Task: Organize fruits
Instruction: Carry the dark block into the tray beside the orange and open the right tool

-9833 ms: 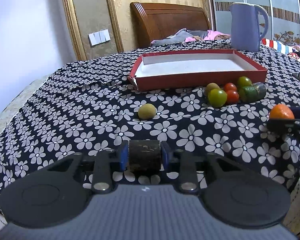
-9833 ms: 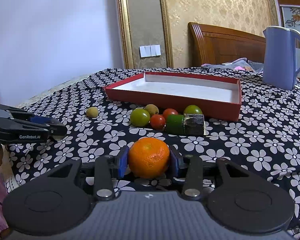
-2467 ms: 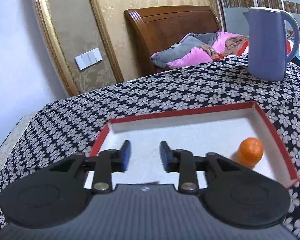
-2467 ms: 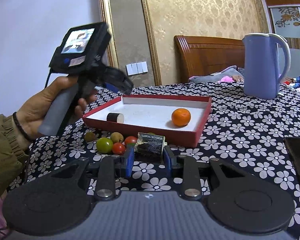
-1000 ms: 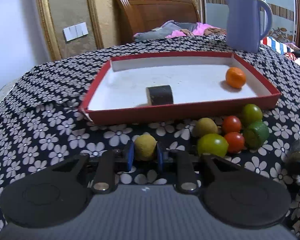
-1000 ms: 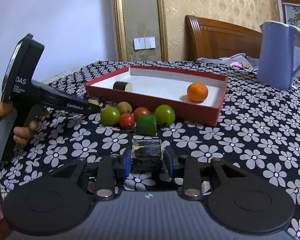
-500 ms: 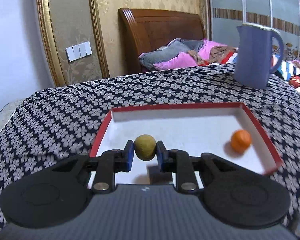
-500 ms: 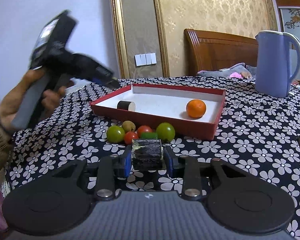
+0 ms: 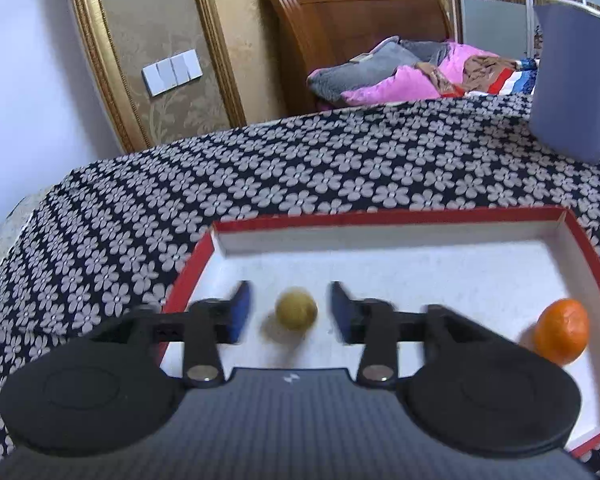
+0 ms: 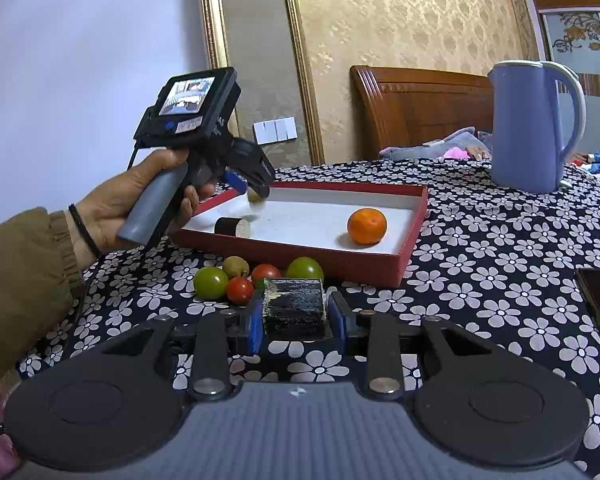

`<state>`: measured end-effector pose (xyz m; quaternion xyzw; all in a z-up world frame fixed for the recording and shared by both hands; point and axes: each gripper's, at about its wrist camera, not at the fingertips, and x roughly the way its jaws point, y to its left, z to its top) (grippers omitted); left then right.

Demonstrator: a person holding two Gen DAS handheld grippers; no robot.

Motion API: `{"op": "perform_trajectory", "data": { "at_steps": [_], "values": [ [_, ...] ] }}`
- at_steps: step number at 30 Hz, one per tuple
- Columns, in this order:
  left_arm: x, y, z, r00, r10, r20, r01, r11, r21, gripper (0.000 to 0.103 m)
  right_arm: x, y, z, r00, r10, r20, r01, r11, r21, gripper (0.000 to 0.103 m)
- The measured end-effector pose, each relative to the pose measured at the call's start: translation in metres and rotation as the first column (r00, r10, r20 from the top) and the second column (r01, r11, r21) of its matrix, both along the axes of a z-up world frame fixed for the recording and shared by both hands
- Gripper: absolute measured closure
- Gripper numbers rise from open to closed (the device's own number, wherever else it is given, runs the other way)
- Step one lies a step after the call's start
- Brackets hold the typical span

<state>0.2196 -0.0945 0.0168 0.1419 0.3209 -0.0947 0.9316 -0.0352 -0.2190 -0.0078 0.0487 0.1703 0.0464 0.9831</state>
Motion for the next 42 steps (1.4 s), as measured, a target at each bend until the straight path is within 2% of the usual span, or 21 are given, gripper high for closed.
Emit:
{"op": "perform_trajectory", "data": {
  "at_steps": [1,3,9,15,19,26,30,34,42],
  "values": [
    [-0.004,0.001,-0.002,1.0,0.006,0.008,-0.007,1.0,0.009,0.039,0.001,0.0,-0.001,1.0,-0.001,-0.002,0.001,1.0,0.002,0.07],
    [-0.013,0.007,-0.003,1.0,0.017,0.018,-0.017,1.0,0.013,0.036,0.002,0.0,-0.002,1.0,-0.001,-0.005,0.001,1.0,0.003,0.07],
    [-0.057,0.042,0.001,0.997,0.073,0.04,-0.071,0.997,-0.041,0.014,0.009,0.006,-0.003,1.0,0.015,-0.015,-0.015,1.0,-0.005,0.07],
    [-0.117,0.084,-0.005,0.98,0.154,0.126,-0.144,0.986,-0.08,0.0,0.024,0.009,0.008,1.0,0.015,-0.003,-0.015,0.999,-0.05,0.07],
    [-0.144,0.105,-0.019,0.97,0.207,0.132,-0.193,0.975,-0.11,0.0,0.037,0.007,0.016,1.0,-0.004,-0.001,0.004,0.998,-0.07,0.07],
    [-0.156,0.115,-0.033,0.954,0.26,0.15,-0.249,0.965,-0.086,0.0,0.067,0.008,0.034,1.0,-0.002,0.006,0.003,0.994,-0.109,0.07],
    [-0.156,0.116,-0.036,0.949,0.275,0.151,-0.267,0.961,-0.073,0.0,0.099,0.008,0.044,1.0,-0.018,-0.002,0.018,0.99,-0.138,0.07],
    [-0.154,0.118,-0.037,0.95,0.282,0.133,-0.273,0.959,-0.082,0.0,0.135,0.002,0.048,0.998,-0.05,-0.024,0.046,0.991,-0.128,0.07],
    [-0.153,0.12,-0.037,0.951,0.286,0.114,-0.275,0.956,-0.102,0.0,0.209,-0.007,0.038,0.986,-0.131,-0.107,0.12,0.987,-0.104,0.07]
  ]
}}
